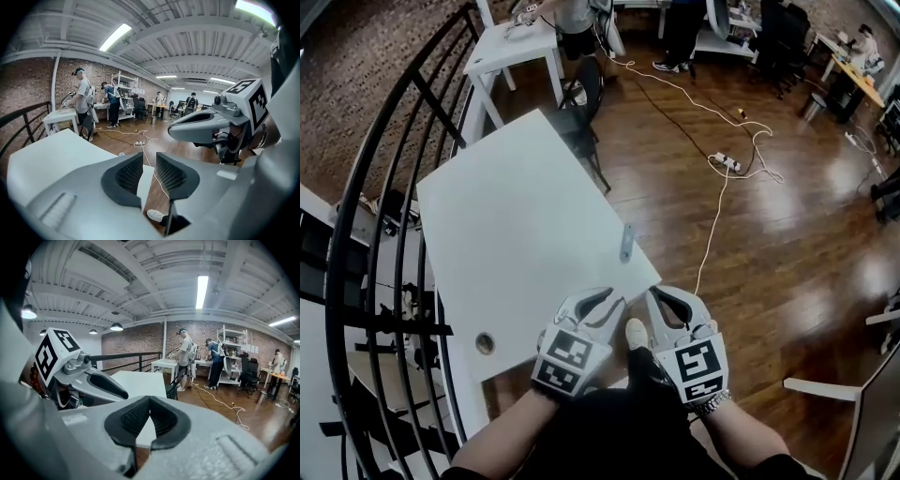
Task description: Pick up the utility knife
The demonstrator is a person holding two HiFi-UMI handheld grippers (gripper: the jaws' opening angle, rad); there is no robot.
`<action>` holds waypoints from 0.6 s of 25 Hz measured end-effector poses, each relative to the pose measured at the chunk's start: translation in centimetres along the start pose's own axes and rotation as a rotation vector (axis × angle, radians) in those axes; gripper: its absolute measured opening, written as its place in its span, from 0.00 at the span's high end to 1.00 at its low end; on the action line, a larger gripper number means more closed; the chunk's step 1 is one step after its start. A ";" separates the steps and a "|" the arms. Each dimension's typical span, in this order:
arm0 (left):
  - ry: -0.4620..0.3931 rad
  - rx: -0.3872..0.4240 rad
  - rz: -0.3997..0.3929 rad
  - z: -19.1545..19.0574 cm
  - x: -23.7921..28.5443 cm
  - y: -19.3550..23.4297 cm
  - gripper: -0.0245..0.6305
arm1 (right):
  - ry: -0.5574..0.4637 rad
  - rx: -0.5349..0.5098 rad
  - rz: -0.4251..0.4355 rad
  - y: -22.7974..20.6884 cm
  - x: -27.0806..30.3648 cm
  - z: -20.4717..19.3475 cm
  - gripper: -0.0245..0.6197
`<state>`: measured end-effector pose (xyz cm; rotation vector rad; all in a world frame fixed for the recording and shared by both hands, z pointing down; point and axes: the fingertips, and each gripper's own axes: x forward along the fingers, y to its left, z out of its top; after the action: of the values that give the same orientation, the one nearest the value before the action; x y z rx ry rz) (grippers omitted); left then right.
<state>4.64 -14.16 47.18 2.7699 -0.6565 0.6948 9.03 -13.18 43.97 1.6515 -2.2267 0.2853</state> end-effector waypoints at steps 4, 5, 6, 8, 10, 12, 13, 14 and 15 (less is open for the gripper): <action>0.067 -0.050 0.014 0.1 4.2 2.3 0.76 | 0.052 0.014 0.036 -2.7 2.5 -0.4 0.97; 0.081 -0.064 0.021 0.1 5.2 3.0 0.75 | 0.063 0.016 0.046 -3.4 3.1 -0.5 0.97; 0.094 -0.079 0.028 0.0 6.3 3.6 0.74 | 0.075 0.017 0.055 -4.0 3.7 -0.7 0.97; 0.119 -0.104 0.043 -0.3 8.2 4.8 0.72 | 0.099 0.019 0.071 -5.2 4.8 -1.0 0.97; 0.146 -0.124 0.059 -0.7 9.8 5.8 0.69 | 0.119 0.019 0.086 -6.3 5.8 -1.4 0.97; 0.172 -0.141 0.077 -1.3 11.4 6.4 0.67 | 0.135 0.017 0.102 -7.3 6.5 -1.9 0.97; 0.185 -0.151 0.085 -1.7 12.2 6.6 0.66 | 0.142 0.015 0.110 -7.8 6.9 -2.1 0.97; 0.197 -0.159 0.094 -2.1 12.9 6.8 0.65 | 0.147 0.014 0.118 -8.3 7.2 -2.4 0.97; 0.209 -0.168 0.102 -2.5 13.6 7.0 0.64 | 0.152 0.013 0.126 -8.7 7.5 -2.6 0.97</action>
<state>11.15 -24.58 56.65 2.4835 -0.7764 0.8911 15.78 -21.42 48.87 1.4471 -2.2210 0.4424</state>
